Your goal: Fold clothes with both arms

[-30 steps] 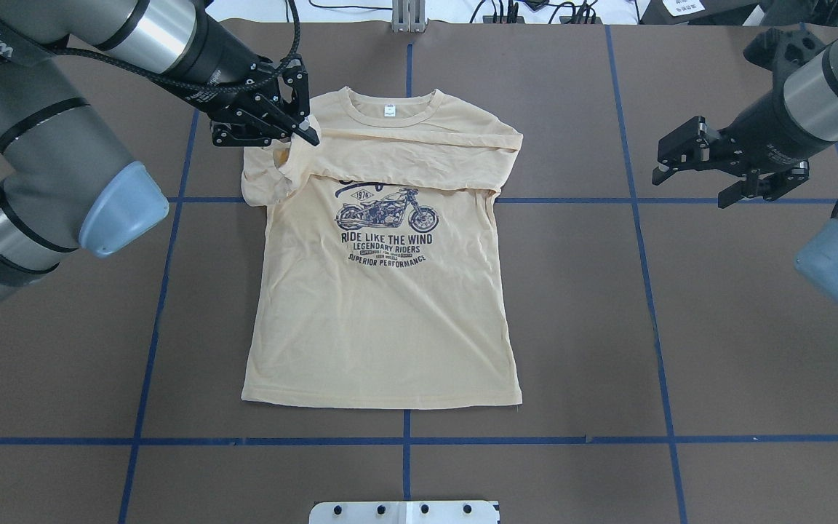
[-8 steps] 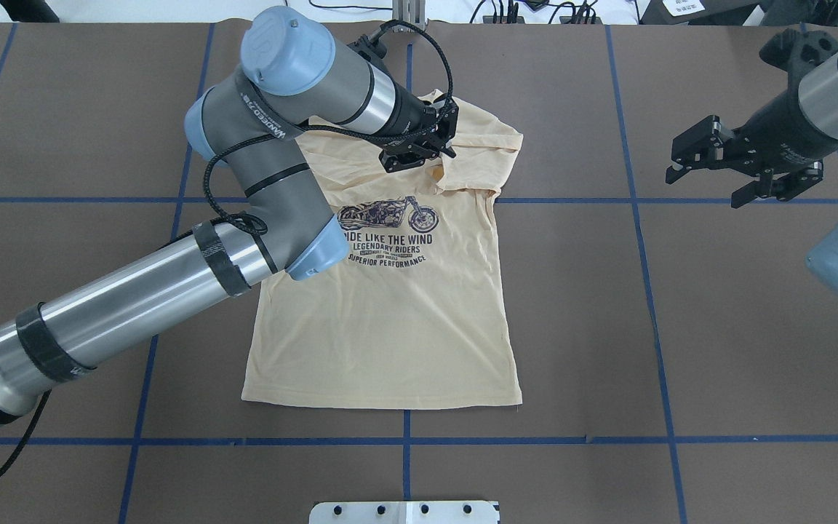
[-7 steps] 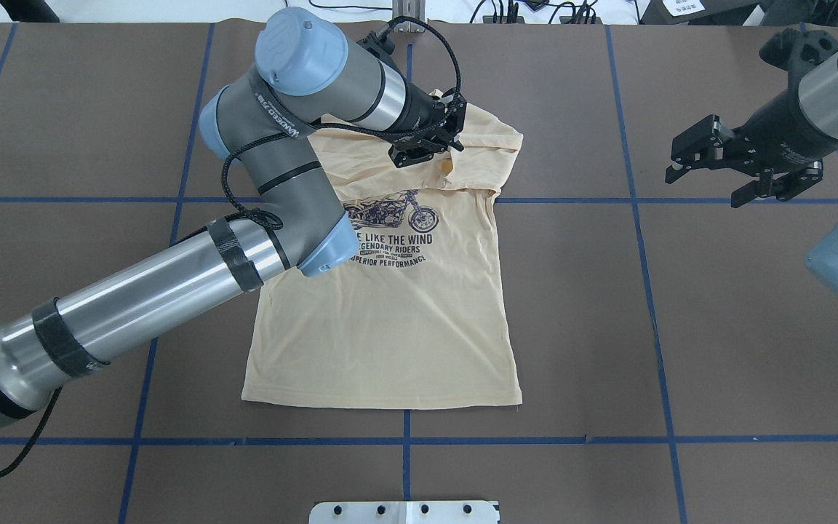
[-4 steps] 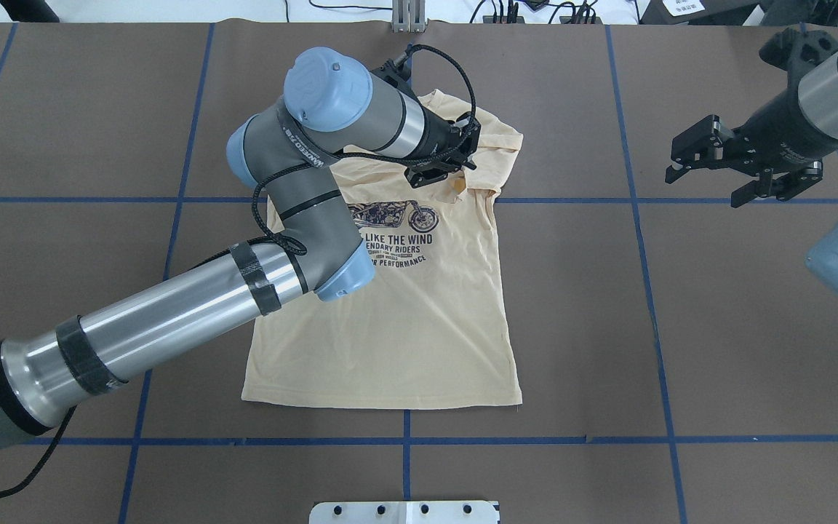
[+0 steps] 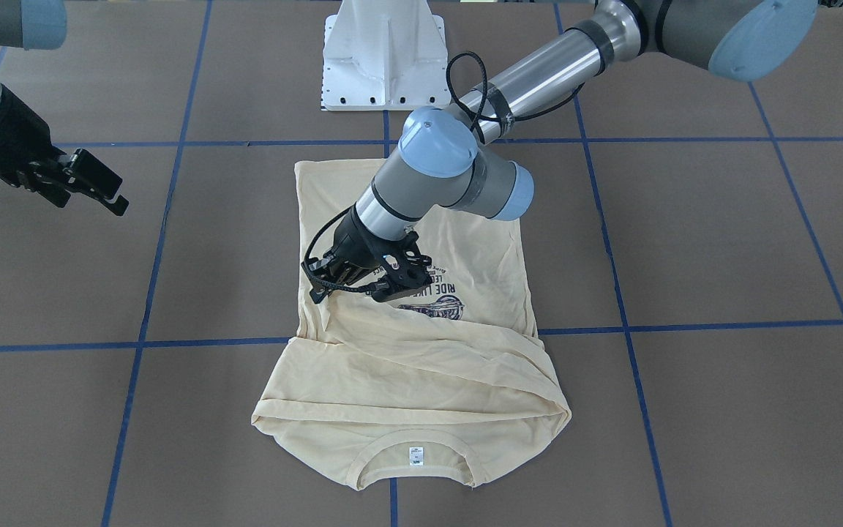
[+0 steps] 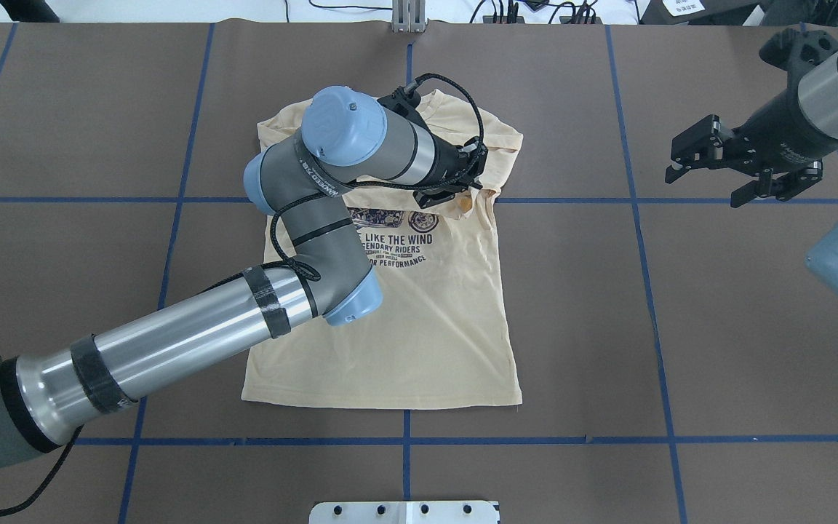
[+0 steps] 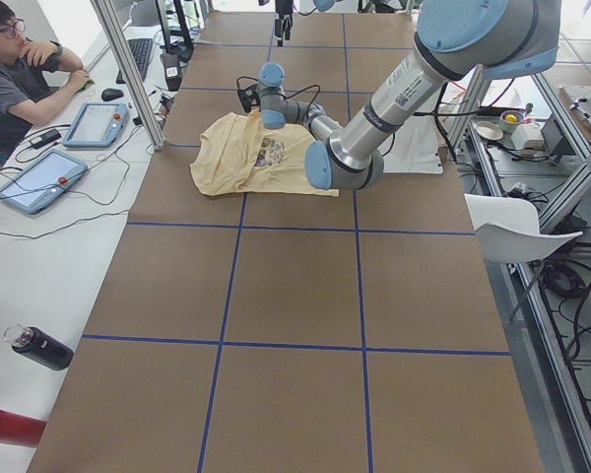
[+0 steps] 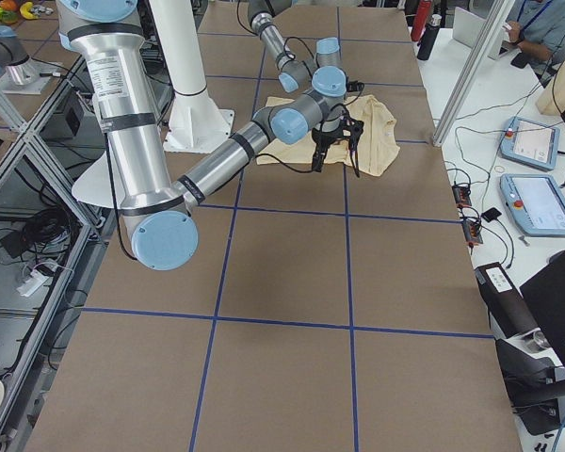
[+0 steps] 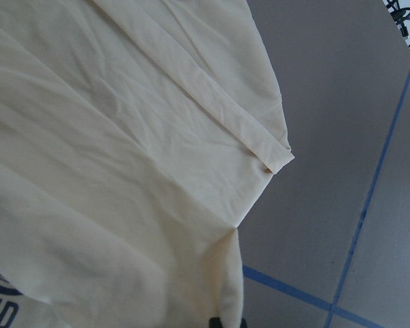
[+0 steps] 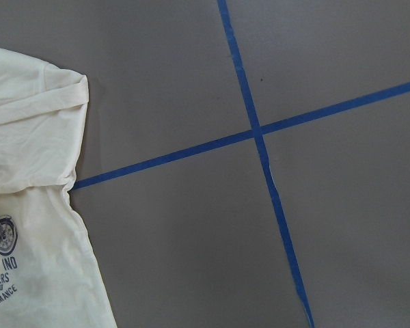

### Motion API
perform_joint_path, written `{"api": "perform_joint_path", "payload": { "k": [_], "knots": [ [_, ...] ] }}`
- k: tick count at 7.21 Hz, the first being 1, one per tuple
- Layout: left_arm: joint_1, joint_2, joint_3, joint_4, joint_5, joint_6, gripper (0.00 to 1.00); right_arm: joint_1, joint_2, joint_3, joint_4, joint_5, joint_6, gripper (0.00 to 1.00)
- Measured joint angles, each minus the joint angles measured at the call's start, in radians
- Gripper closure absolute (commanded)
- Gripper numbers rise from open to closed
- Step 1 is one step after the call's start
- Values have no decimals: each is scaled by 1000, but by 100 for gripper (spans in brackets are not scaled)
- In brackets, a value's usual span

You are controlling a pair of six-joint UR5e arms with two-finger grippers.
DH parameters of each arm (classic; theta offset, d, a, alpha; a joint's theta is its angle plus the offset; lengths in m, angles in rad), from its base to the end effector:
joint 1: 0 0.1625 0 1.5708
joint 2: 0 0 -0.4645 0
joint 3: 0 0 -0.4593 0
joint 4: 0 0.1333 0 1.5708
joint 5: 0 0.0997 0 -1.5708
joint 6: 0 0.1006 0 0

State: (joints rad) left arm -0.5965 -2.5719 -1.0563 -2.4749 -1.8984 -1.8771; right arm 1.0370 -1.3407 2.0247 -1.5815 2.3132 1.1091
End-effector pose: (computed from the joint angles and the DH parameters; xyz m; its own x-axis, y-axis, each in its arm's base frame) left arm 0.6951 -0.5940 0.1172 0.0599 -0.3857 -0.9207 0.3021 0.8861 -0.3516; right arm -0.2420 -0.5378 0.3203 0.5432 0.2739 0.7937 -0.1987 0.9604 -0.1954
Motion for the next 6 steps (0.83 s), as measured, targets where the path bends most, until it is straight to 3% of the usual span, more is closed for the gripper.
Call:
{"api": "perform_joint_path", "payload": {
  "k": [1,2,6],
  "knots": [
    [3,-1,9,-9,4,1,86,0,0,0,0,0,0,1],
    [7,-1,20,-21,14,1,2,0,0,0,0,0,0,1],
    [37,-11,54,-101,84,3,0,0,-1,-1,0,0,0,0]
  ]
}}
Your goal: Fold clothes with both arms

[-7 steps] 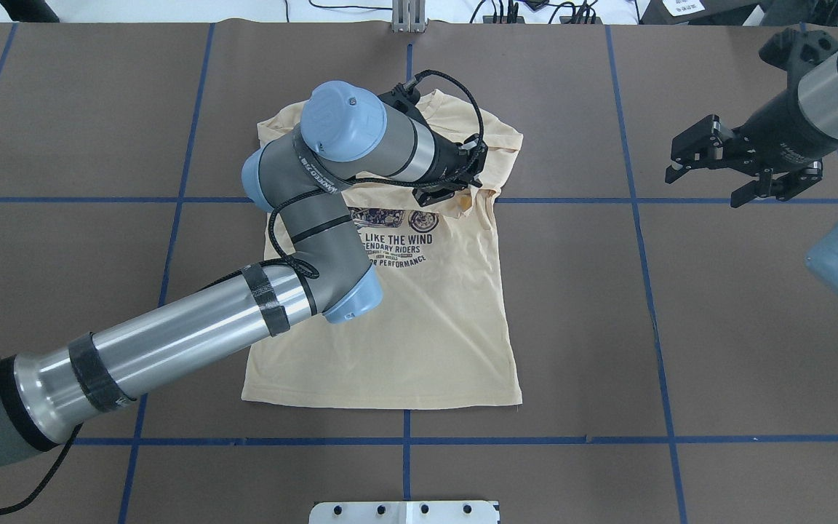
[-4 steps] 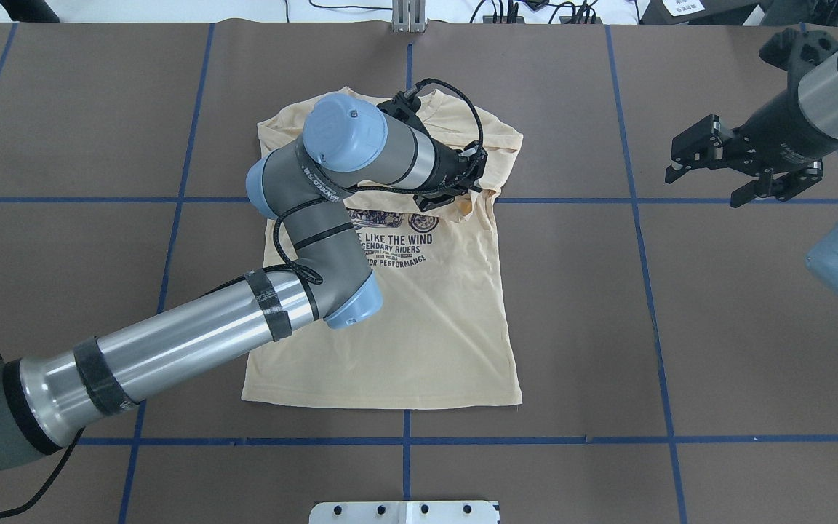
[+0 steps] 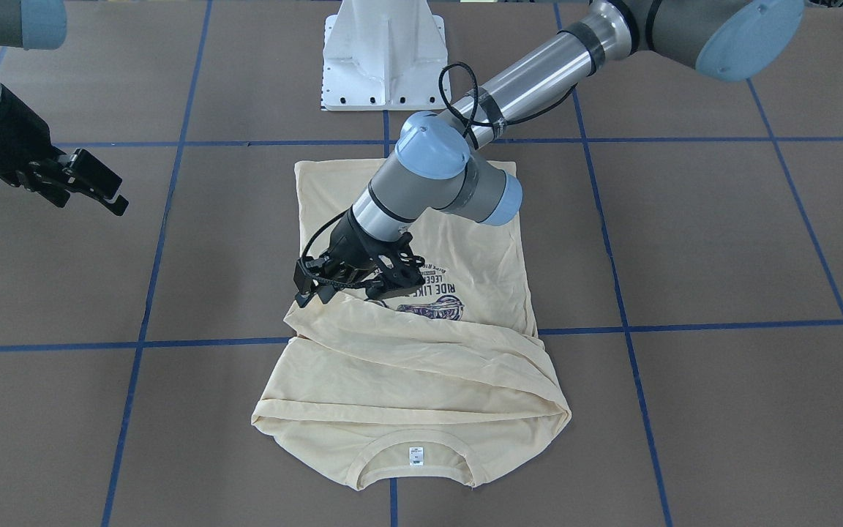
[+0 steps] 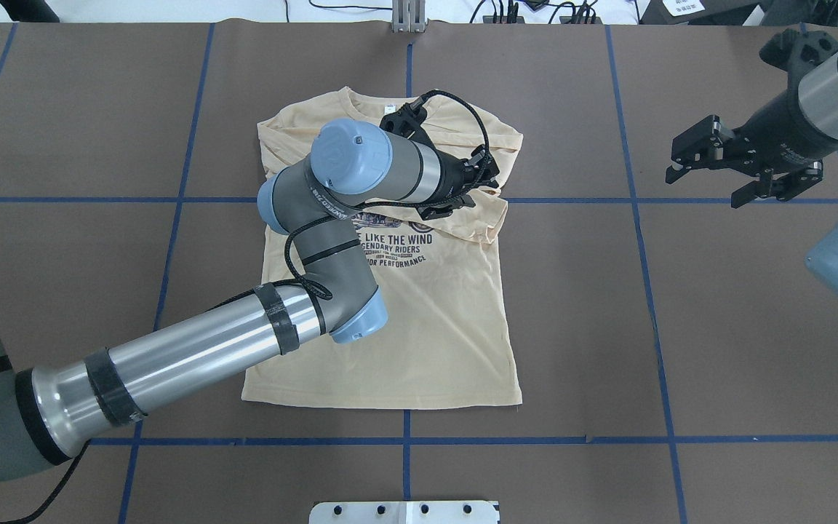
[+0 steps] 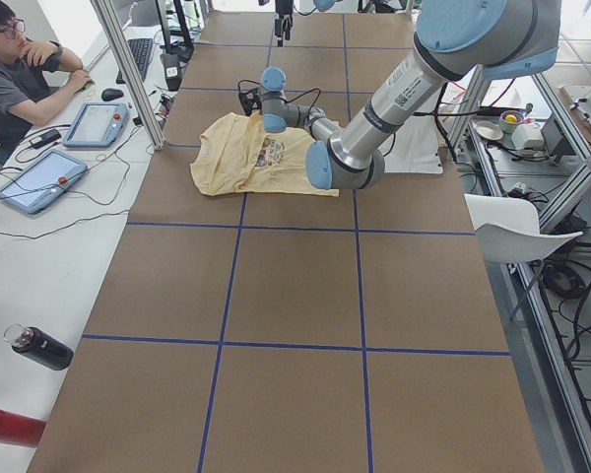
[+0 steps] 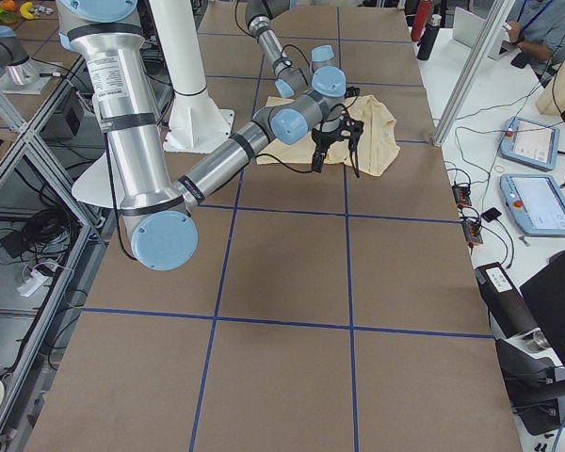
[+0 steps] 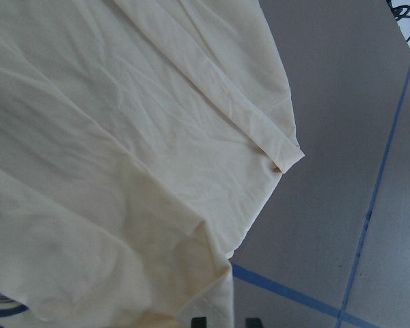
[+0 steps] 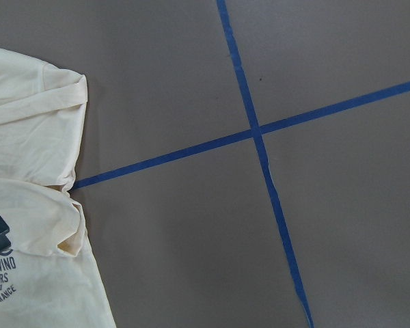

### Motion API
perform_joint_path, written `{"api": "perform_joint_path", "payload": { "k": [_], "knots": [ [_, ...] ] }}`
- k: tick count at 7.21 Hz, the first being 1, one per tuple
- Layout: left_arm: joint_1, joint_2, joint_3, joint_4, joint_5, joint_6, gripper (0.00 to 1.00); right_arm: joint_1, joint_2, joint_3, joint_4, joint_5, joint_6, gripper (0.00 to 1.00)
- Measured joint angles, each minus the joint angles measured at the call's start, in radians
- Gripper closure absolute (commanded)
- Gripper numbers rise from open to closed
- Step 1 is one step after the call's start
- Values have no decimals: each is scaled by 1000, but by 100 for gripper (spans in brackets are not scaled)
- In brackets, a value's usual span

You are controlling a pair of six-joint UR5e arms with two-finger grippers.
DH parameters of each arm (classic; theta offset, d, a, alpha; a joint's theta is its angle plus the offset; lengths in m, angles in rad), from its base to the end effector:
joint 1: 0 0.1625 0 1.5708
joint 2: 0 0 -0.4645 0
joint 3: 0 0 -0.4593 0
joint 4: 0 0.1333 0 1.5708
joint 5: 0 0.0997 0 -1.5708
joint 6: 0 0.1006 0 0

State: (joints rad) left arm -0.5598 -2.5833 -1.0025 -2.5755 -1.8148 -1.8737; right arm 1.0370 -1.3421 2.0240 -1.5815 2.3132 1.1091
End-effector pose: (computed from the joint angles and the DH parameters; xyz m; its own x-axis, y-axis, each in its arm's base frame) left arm 0.7198 -0.5797 0.1241 0.0052 -0.3449 -0.9386 0.3286 0.8871 -0.3241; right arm -0.2420 -0.5378 0.3215 0.5440 0.2753 0.7926 -0.1989 0.9600 -0.1969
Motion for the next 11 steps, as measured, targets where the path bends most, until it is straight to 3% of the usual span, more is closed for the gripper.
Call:
{"api": "perform_joint_path", "payload": {
  "k": [3,4,6,8,9,11],
  "knots": [
    [4,3,-29,-1,3,5,0,-1,1,3,3,0,3,0],
    [2,43,-92,20,-21,7,0,-2,2,8,6,0,7,0],
    [-6,171,-334,157,-63,10,0,-24,6,12,31,-4,16,0],
    [-13,337,-604,283,-79,16,0,-105,8,7,150,-15,85,0],
    [-18,428,-707,301,-95,33,0,-149,7,5,211,-23,137,0],
    [-24,566,-808,297,-112,86,0,-244,4,7,299,-68,219,0]
  ]
}}
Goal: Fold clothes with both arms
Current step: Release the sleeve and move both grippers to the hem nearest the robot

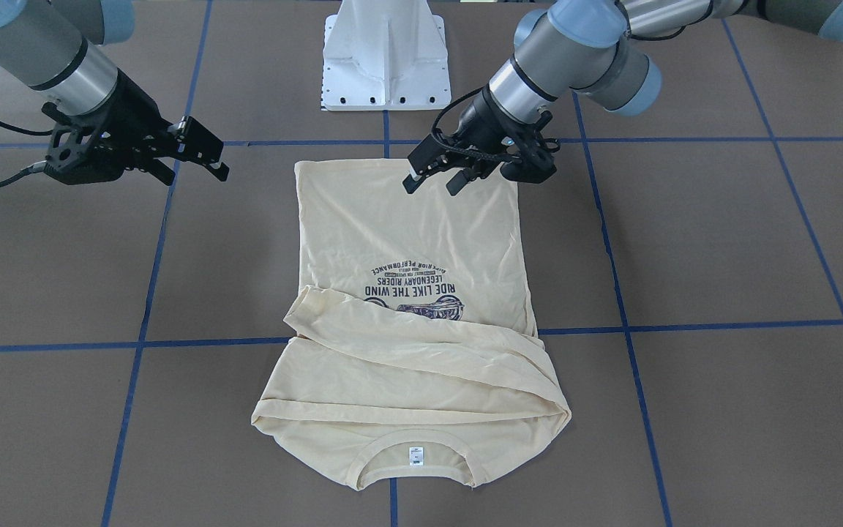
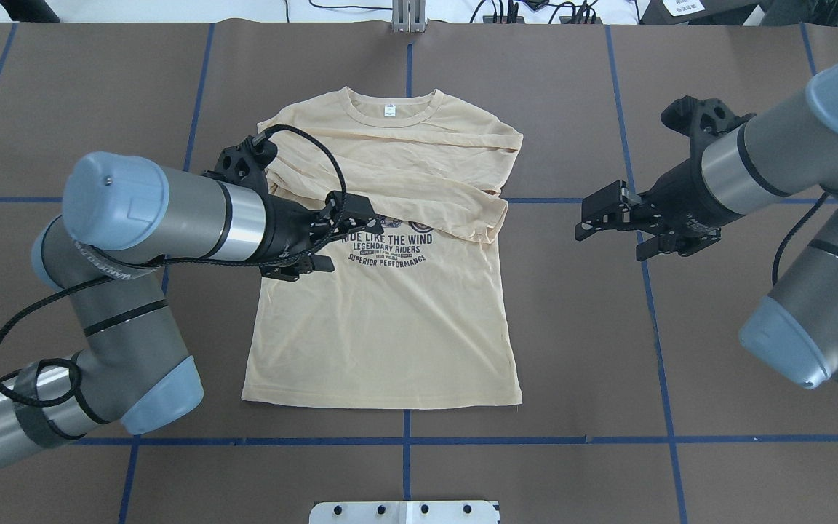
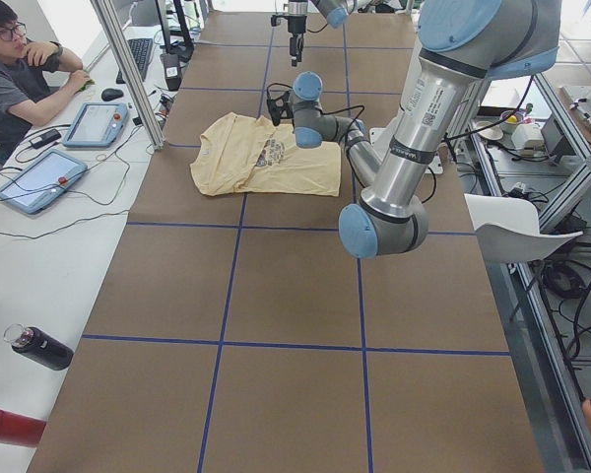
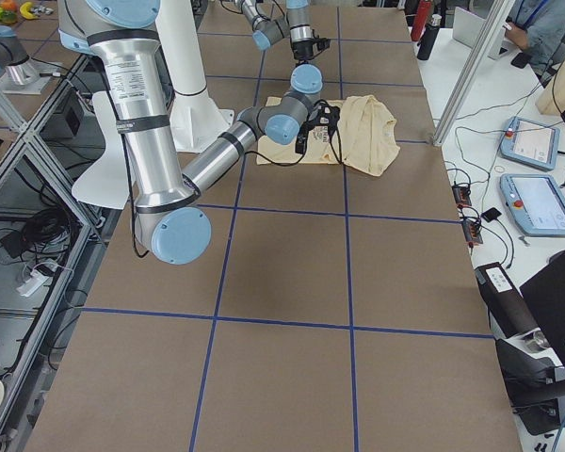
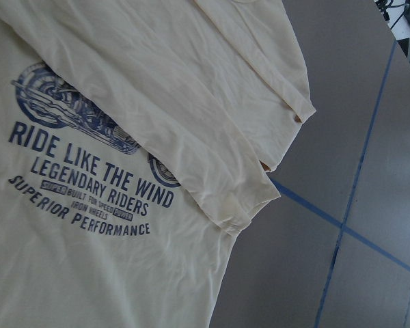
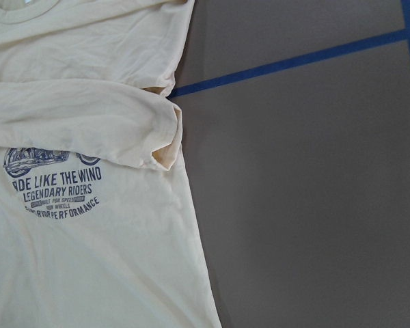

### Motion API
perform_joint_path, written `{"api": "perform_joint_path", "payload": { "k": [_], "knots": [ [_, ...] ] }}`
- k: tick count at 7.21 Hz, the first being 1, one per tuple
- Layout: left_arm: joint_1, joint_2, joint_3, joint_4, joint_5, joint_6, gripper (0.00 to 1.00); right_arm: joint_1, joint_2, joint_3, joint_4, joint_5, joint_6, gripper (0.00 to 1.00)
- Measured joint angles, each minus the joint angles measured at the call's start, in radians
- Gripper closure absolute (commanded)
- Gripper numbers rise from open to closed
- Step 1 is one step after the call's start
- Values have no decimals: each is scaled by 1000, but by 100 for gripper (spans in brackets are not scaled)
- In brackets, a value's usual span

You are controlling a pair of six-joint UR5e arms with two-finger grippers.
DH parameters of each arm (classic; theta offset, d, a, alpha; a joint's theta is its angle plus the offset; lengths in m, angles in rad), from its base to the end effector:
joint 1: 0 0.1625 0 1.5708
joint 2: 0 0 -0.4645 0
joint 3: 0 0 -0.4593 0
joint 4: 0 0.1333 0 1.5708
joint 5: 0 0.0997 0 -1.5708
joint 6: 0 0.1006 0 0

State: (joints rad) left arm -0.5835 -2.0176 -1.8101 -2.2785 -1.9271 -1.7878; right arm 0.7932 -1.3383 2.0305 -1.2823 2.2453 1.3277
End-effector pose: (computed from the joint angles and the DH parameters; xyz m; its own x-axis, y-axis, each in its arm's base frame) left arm 0.5021 -0.4491 0.2089 0.0940 -0.3038 -0.9481 0.2560 0.9276 -0.2719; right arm -0.3577 -0.4637 0.2822 0.4253 0.1640 0.8901 -0.0929 0.9862 -0.1373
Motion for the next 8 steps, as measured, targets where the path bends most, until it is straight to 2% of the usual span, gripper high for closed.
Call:
{"api": "perform_joint_path", "payload": {
  "k": [4,6,8],
  "knots": [
    [7,254,-19,-280,22,30,0,-285,-52,-9,187,-268,164,0],
    [18,282,-17,-309,54,22,0,-396,-64,-46,214,-384,180,0],
    [25,285,-16,-312,59,19,0,-470,-57,-74,215,-439,184,0]
  ]
}}
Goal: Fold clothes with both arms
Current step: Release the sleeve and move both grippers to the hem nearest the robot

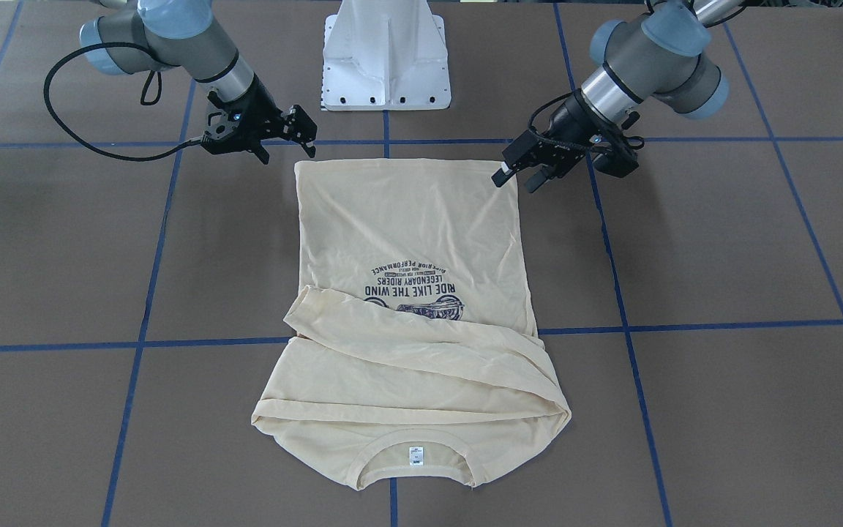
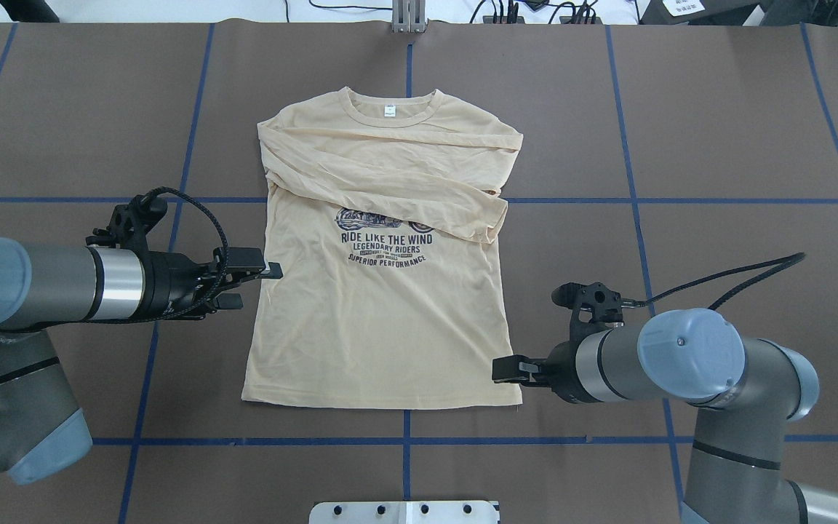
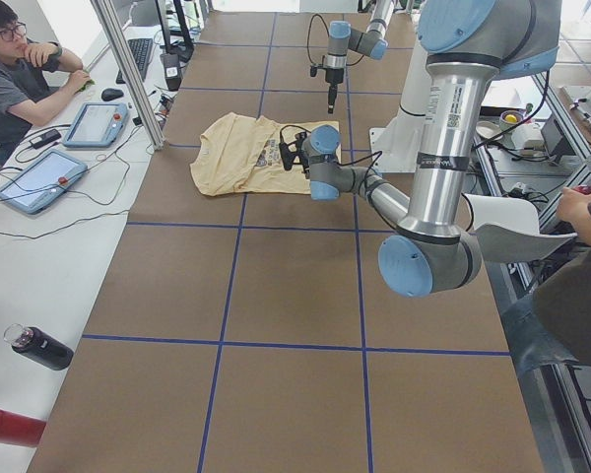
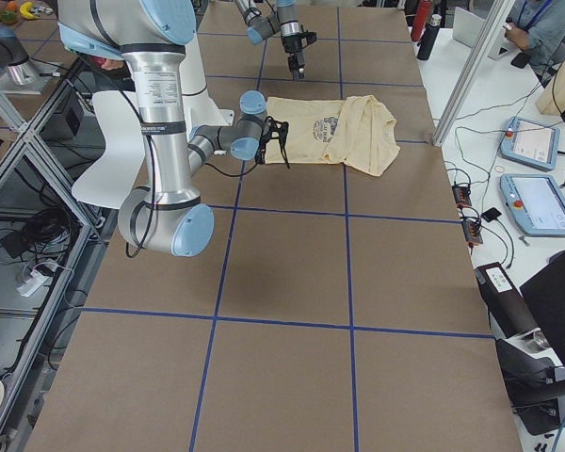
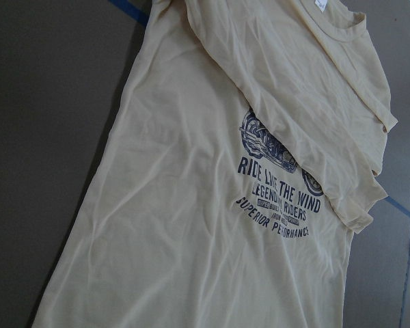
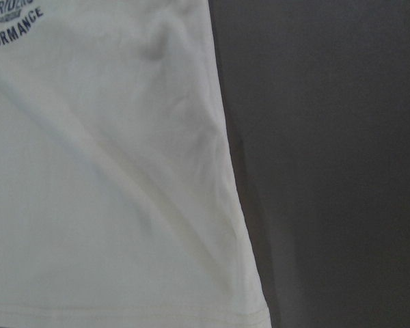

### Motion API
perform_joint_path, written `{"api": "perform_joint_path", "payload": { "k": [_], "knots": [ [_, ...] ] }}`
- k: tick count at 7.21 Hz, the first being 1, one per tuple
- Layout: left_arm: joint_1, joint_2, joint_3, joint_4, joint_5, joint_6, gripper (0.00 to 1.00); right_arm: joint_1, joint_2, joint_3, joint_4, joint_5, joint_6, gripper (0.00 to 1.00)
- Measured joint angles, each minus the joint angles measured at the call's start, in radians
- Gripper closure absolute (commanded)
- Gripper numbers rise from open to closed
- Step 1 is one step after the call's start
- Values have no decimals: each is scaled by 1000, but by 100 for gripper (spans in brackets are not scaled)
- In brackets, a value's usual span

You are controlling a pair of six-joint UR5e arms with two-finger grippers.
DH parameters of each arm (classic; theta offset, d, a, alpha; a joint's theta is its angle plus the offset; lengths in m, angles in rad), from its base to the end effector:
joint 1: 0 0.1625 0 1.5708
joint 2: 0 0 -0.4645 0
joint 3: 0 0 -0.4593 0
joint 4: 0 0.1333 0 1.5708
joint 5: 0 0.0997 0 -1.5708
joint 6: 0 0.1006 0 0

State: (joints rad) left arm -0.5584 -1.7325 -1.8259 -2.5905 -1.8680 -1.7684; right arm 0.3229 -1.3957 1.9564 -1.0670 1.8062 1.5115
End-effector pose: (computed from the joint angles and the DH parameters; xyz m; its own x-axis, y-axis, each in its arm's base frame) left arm 0.4568 -0.4078 0.3491 0.0602 -0.2589 -0.9640 0.2777 0.9320 -0.2330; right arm -0.5377 -0.2958 0.3359 0.4659 0.0951 0.8797 -0.0877 0.9943 -0.0611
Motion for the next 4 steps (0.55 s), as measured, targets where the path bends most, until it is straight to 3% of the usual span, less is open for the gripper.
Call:
{"api": "perform_joint_path", "payload": {
  "k": [4],
  "knots": [
    [2,-1,-1,1,0,-1,0,-33,24,-37,-5,-10,1,1]
  ]
}}
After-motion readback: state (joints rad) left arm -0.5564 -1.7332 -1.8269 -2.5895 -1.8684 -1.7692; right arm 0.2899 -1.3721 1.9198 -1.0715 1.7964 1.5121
